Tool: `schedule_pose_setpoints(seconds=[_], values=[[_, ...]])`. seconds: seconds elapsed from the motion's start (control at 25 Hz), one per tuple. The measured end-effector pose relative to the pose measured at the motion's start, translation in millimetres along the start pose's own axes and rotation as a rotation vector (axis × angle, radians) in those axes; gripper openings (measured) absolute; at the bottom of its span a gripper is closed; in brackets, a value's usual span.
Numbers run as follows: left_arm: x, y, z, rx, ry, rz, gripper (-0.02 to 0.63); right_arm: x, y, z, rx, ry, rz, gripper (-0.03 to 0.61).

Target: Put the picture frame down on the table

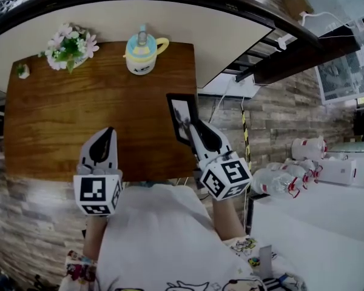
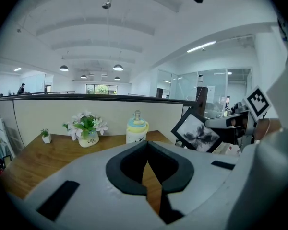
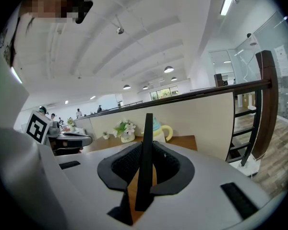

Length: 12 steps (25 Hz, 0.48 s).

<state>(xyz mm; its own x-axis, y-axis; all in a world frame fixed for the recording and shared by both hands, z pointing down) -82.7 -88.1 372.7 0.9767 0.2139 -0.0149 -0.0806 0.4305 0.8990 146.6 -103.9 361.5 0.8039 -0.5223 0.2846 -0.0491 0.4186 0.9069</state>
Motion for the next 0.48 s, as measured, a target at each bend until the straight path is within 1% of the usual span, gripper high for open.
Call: schedule_pose_setpoints(seconds=[0.48], values=[[2.3,29.7,17.6,-0.066,0.05,-0.003,0.003,-0.6,32.5,19.7,-0.062,0.002,0.065,0.061]])
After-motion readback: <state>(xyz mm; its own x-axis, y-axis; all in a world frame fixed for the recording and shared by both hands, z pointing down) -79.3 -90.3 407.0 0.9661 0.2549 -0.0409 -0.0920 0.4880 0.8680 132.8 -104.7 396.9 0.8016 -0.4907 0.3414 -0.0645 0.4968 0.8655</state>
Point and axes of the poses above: the fingertips, and each gripper's own axes: z forward along the fingers, x to its right, y out of its underside, the point moved 2 cm from there along -z, backward along the fingers, and after that the axes turned 9 degrees about -y, right-handed, at the moved point
